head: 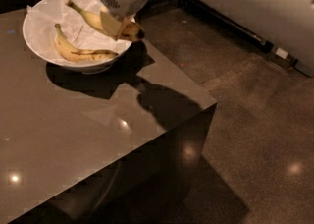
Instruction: Pick banana from white bowl
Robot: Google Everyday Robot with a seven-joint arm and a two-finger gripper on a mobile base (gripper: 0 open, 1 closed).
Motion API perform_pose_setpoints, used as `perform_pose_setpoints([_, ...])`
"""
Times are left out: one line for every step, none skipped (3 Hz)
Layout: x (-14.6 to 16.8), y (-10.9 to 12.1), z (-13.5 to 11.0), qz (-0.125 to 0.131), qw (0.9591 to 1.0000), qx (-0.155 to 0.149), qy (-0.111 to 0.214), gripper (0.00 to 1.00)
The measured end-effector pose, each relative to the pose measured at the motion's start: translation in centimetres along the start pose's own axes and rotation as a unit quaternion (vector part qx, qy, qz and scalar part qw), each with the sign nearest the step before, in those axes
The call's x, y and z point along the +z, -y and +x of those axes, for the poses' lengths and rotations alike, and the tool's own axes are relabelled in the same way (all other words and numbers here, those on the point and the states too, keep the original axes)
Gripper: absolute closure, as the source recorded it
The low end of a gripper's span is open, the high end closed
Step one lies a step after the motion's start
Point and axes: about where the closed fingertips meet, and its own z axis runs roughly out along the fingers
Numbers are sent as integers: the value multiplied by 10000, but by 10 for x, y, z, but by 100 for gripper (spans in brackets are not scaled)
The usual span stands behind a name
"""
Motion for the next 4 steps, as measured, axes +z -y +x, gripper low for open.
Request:
perform_pose_setpoints([-2, -1, 2, 20, 10000, -16, -47, 100])
perform_pose_setpoints([-29, -10, 21, 263, 9994, 158, -153, 100])
perform_pose_setpoints([-63, -36, 23, 527, 9975, 468, -48, 100])
perform_pose_setpoints([-74, -43, 16, 508, 9971, 552, 102, 100])
